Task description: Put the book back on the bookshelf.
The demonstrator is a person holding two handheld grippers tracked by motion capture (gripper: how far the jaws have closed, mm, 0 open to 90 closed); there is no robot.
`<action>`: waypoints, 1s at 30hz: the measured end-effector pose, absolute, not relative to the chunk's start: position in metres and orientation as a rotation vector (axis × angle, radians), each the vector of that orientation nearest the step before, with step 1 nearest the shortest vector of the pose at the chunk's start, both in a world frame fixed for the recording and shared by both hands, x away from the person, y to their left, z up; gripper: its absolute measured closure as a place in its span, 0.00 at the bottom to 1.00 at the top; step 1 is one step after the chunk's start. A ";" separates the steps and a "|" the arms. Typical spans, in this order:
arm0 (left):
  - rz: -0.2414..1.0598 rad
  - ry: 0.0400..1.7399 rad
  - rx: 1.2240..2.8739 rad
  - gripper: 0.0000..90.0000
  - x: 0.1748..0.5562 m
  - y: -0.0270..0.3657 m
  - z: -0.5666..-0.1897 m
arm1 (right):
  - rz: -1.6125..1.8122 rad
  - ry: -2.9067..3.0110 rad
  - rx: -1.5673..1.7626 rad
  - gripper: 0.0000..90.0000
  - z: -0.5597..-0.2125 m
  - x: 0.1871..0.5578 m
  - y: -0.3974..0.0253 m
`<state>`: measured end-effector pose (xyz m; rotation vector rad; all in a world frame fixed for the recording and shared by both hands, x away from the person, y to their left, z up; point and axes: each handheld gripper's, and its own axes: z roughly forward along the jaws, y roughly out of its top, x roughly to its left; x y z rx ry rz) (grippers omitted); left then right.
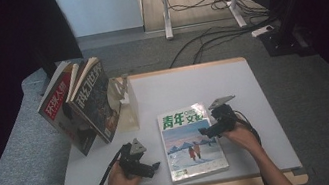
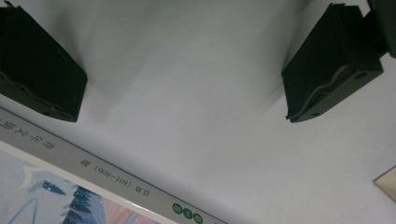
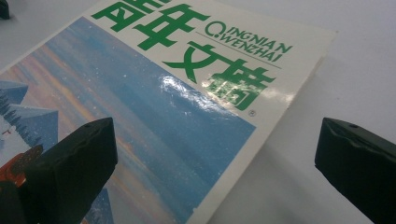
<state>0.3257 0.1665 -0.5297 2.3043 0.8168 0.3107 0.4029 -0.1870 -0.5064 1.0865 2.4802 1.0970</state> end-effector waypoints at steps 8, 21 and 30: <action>0.310 0.818 2.304 0.00 0.326 0.166 -0.530 | 1.087 2.515 1.119 0.00 -0.516 0.409 -0.180; 0.311 0.818 2.304 0.00 0.326 0.166 -0.530 | 1.088 2.580 1.168 0.00 -0.523 0.423 -0.176; 0.311 0.818 2.304 0.00 0.326 0.166 -0.530 | 1.113 2.612 1.146 0.00 -0.521 0.426 -0.177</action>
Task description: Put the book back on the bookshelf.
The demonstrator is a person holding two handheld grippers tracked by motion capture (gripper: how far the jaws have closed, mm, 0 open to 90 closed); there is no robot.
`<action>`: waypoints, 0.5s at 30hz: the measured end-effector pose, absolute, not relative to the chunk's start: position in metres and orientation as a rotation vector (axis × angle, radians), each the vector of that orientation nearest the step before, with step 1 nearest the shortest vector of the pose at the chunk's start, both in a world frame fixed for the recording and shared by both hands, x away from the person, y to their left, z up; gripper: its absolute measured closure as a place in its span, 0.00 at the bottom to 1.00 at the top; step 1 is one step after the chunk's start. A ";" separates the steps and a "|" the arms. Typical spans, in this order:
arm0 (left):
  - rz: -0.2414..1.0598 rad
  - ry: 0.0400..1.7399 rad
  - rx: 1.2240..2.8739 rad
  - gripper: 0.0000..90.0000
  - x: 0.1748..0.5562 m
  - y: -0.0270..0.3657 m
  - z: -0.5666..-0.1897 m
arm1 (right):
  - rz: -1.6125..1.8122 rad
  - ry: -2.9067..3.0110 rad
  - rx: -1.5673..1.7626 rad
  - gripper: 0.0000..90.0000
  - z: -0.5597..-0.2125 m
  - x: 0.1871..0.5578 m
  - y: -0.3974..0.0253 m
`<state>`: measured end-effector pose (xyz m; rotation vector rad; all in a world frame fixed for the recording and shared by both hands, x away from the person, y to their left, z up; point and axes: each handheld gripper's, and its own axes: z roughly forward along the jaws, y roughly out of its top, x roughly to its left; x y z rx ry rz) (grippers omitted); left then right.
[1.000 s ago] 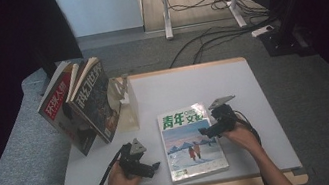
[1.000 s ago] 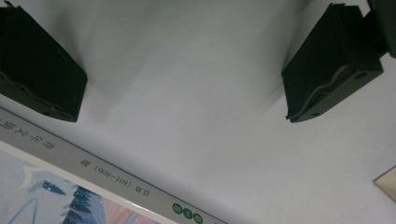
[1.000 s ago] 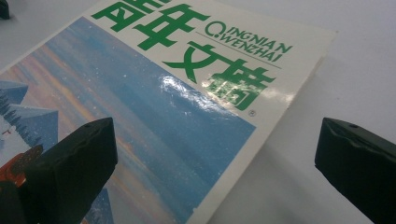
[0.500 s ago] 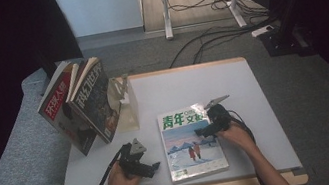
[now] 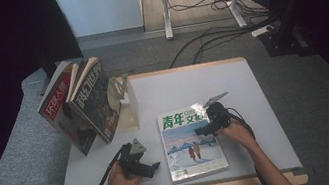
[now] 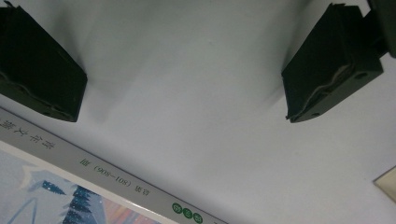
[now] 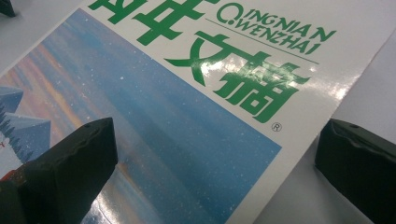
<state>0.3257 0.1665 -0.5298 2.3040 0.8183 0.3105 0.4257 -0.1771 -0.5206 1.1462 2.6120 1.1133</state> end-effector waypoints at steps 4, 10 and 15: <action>0.311 0.818 2.304 0.00 0.326 0.166 -0.530 | 1.096 2.608 1.093 0.00 -0.514 0.424 -0.171; 0.311 0.818 2.305 0.00 0.326 0.166 -0.530 | 1.131 2.607 1.052 0.02 -0.506 0.424 -0.163; 0.311 0.818 2.304 0.00 0.326 0.166 -0.530 | 1.131 2.619 1.053 0.10 -0.506 0.420 -0.166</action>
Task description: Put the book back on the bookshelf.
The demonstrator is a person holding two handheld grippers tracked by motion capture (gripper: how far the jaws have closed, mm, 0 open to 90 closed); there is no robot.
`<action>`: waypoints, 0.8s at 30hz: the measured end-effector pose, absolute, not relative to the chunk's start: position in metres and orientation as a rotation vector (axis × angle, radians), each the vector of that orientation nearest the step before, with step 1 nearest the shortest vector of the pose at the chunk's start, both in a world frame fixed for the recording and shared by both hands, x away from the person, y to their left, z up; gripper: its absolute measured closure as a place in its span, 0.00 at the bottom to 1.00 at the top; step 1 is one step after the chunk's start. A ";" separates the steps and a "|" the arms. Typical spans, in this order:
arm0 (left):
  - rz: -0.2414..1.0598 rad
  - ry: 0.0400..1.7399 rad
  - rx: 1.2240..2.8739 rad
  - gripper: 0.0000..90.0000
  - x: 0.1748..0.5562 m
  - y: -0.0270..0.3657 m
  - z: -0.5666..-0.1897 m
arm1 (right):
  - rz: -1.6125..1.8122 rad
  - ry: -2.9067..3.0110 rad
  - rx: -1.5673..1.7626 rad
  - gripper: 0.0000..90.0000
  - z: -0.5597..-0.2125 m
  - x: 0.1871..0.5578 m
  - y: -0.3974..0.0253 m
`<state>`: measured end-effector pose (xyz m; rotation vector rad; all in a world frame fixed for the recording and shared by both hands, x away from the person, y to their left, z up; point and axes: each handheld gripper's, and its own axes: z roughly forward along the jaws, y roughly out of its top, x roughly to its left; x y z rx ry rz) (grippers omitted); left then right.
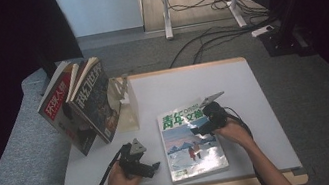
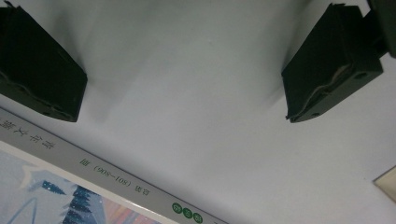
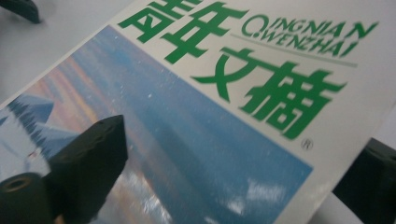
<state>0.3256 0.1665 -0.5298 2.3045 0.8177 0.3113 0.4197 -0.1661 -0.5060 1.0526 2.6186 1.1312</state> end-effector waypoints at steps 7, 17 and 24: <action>0.310 0.819 2.304 0.00 0.326 0.167 -0.530 | 1.203 2.605 1.073 0.20 -0.502 0.419 -0.174; 0.310 0.820 2.304 0.00 0.326 0.166 -0.530 | 1.205 2.540 1.060 0.45 -0.493 0.425 -0.170; 0.310 0.821 2.304 0.00 0.326 0.166 -0.530 | 1.209 2.531 1.045 0.66 -0.491 0.419 -0.181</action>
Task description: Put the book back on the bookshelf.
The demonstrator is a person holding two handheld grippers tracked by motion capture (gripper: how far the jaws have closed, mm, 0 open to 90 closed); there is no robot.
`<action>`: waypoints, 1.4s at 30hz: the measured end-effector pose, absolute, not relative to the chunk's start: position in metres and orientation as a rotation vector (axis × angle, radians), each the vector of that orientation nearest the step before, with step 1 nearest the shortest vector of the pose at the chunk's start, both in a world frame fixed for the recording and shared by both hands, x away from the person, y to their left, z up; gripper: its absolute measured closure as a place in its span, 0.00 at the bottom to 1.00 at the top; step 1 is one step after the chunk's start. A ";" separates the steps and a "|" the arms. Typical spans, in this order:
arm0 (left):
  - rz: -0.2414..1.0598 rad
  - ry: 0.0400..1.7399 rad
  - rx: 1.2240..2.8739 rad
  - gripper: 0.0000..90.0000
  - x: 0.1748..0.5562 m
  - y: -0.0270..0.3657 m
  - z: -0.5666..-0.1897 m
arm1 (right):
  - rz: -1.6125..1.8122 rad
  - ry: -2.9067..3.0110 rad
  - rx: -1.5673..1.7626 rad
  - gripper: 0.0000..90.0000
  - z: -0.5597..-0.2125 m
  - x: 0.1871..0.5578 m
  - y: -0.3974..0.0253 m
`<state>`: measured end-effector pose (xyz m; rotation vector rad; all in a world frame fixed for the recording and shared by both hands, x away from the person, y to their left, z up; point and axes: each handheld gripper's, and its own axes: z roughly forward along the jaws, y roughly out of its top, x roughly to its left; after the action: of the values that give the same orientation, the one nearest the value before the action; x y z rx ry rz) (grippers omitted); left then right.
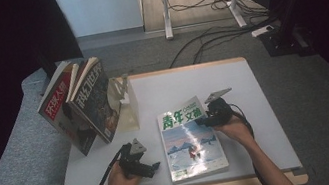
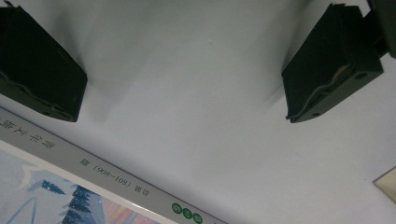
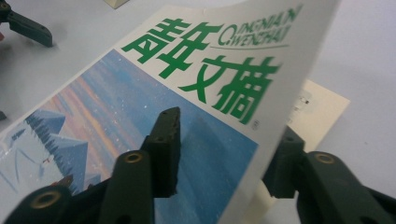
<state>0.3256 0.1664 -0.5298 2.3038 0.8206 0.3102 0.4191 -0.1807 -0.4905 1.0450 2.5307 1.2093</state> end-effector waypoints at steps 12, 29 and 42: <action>0.328 0.853 2.293 0.01 0.321 0.165 -0.529 | 1.192 2.502 1.089 0.91 -0.480 0.425 -0.176; 0.174 0.905 2.193 0.14 0.328 0.171 -0.522 | 1.248 2.467 0.964 0.95 -0.456 0.396 -0.182; 0.067 0.766 2.202 0.18 0.337 0.133 -0.507 | 1.283 2.428 0.893 0.95 -0.439 0.381 -0.190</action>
<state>0.3374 0.1332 -0.5072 2.2022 0.7658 0.0672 0.3808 -0.1901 -0.4389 0.8933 2.4278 1.2825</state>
